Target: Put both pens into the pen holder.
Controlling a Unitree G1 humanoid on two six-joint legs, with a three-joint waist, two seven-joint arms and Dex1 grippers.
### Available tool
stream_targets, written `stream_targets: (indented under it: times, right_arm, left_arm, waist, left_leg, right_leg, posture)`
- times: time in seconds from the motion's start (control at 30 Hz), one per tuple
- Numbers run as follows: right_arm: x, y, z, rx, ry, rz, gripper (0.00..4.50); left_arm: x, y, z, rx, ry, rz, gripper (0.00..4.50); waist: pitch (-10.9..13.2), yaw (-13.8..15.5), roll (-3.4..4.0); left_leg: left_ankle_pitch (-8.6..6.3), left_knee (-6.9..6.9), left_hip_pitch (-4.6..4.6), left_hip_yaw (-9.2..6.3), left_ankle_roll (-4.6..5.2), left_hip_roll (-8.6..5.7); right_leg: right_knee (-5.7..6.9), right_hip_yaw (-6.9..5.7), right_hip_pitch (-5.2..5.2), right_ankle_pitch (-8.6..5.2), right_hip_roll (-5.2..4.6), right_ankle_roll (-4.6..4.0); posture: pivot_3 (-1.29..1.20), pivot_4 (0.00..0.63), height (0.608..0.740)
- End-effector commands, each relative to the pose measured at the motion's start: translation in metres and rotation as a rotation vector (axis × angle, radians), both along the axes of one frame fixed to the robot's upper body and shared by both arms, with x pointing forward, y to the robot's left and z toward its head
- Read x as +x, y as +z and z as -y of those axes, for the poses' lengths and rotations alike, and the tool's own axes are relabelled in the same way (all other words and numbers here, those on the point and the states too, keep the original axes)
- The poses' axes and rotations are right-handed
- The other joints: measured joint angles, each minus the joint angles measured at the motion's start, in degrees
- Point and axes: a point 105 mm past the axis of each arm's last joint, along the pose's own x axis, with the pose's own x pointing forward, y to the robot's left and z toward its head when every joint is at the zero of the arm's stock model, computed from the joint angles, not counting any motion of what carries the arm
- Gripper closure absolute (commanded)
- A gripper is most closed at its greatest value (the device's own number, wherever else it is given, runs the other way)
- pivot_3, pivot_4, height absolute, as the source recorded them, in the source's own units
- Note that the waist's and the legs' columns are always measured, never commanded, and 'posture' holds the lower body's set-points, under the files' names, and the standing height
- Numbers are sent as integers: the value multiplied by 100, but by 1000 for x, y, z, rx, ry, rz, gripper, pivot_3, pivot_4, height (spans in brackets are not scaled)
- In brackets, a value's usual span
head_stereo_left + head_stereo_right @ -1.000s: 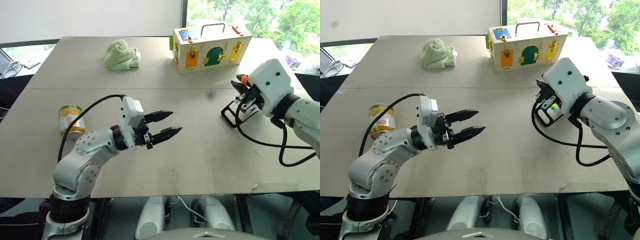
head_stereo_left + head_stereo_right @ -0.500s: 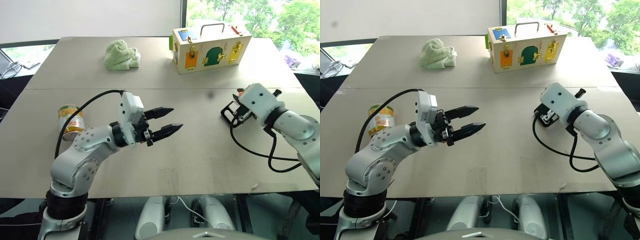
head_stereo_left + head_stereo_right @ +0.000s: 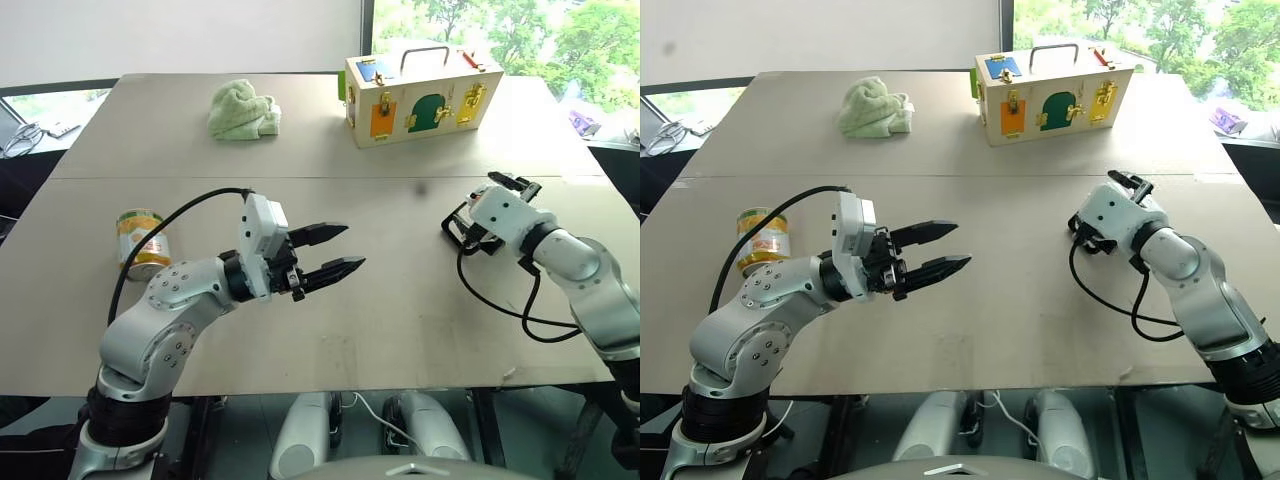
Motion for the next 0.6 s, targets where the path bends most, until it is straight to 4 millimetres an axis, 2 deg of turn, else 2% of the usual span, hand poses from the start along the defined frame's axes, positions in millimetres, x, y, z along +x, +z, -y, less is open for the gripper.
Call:
stream_targets:
  times: [0.03,0.1,0.13,0.33,0.5,0.6]
  right_arm:
    - [-22,29,-11,146,119,34,0]
    - [-37,30,-15,225,176,-17,0]
    - [-46,29,-15,279,197,-54,0]
    - [-97,7,-21,425,305,-284,0]
    - [-111,-13,-9,412,263,-340,0]
    - [-111,-18,-4,418,245,-344,0]
  left_arm:
    - [-6,9,1,-12,-14,49,969]
    - [-4,9,-2,-13,12,57,243]
    - [-2,8,-4,-18,32,51,103]
    - [10,-4,-28,-24,253,-16,103]
    - [16,-21,-67,-90,527,-128,103]
    - [9,-27,-80,-76,594,-136,103]
  waist:
    - [0,2,0]
    - [0,12,0]
    - [0,14,0]
    - [0,-2,0]
    - [-1,0,0]
    - [-2,-5,0]
  left_leg:
    - [0,0,-1,-1,0,0]
    - [0,-1,-2,-4,0,0]
    - [-1,-1,-1,-4,0,0]
    - [-2,-3,0,-10,2,0]
    - [-3,-9,7,-11,3,1]
    - [-6,-9,8,-11,4,1]
  right_leg:
    - [-1,0,0,0,0,0]
    - [-1,-1,1,0,0,0]
    - [-2,-1,2,0,0,0]
    - [-5,-1,4,0,-1,-1]
    - [-4,1,3,-1,-1,0]
    - [-4,2,3,-1,-2,1]
  posture:
    - [0,150,740]
    - [0,150,740]
    - [0,150,740]
    - [0,150,740]
    - [0,150,740]
    - [0,150,740]
